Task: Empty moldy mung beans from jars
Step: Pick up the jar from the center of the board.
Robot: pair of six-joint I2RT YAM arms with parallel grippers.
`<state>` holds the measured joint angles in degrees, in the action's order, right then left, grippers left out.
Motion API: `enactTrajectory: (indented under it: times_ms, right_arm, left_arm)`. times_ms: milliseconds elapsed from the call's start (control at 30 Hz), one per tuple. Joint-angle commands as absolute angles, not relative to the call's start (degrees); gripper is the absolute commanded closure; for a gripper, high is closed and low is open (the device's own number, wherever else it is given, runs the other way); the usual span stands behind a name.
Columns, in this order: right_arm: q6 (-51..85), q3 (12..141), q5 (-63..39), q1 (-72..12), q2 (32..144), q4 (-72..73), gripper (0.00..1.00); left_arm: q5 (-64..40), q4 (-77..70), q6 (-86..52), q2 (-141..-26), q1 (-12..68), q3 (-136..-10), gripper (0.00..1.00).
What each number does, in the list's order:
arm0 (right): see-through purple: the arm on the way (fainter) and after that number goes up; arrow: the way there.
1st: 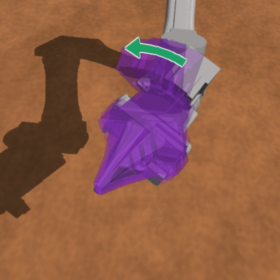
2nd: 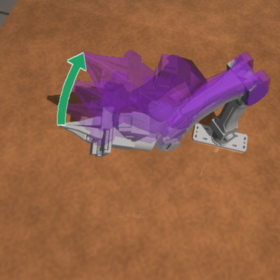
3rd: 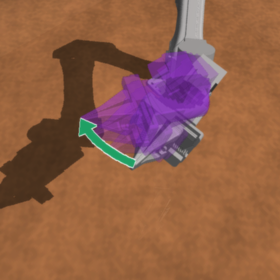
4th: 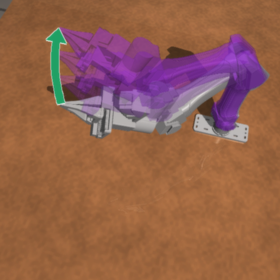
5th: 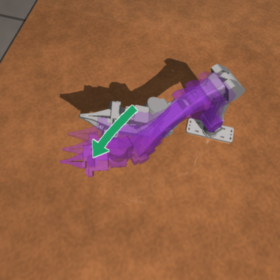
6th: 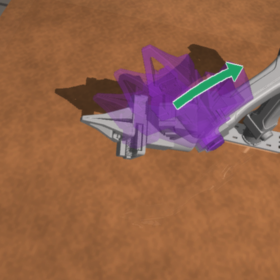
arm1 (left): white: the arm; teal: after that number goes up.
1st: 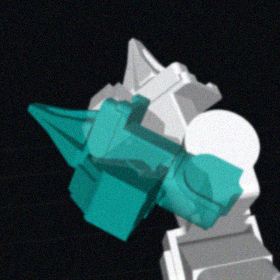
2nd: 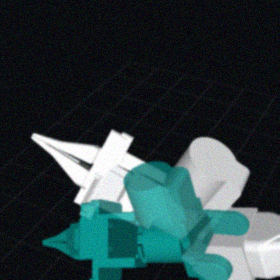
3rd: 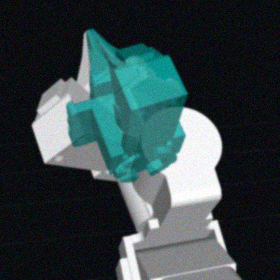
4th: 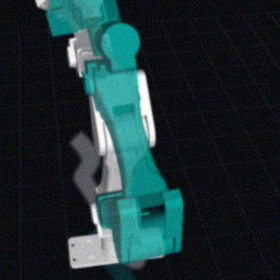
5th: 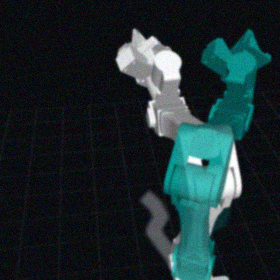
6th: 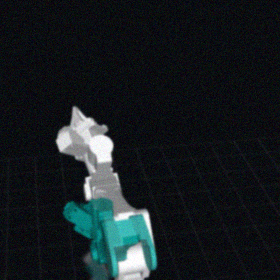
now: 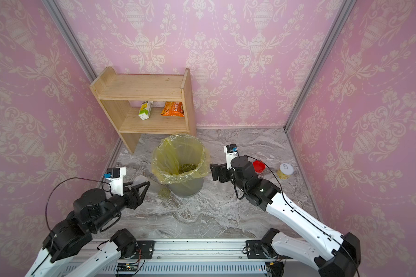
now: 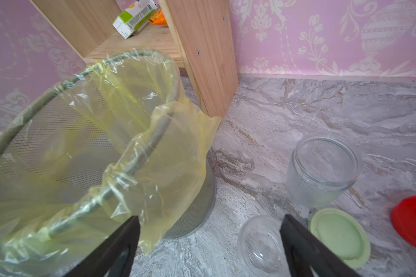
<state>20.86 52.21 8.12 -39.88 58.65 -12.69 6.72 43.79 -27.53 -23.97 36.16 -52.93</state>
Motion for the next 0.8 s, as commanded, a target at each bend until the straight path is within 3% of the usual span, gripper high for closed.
enactTrajectory:
  times_ms: [0, 233, 767]
  right_arm:
    - [19.3, 53.8, 2.3, -39.6, 58.1, -9.2, 0.05]
    - [19.1, 54.6, -2.7, -39.6, 58.1, -6.0, 0.05]
    - [18.9, 55.3, -6.8, -39.6, 57.5, -3.5, 0.03]
  left_arm:
    - [4.7, 47.5, -25.8, -24.6, 35.9, -58.5, 0.67]
    - [-3.9, 49.1, -24.9, -29.3, 35.9, -67.6, 0.67]
    - [-3.1, 43.4, -23.8, -38.4, 35.9, -80.1, 0.67]
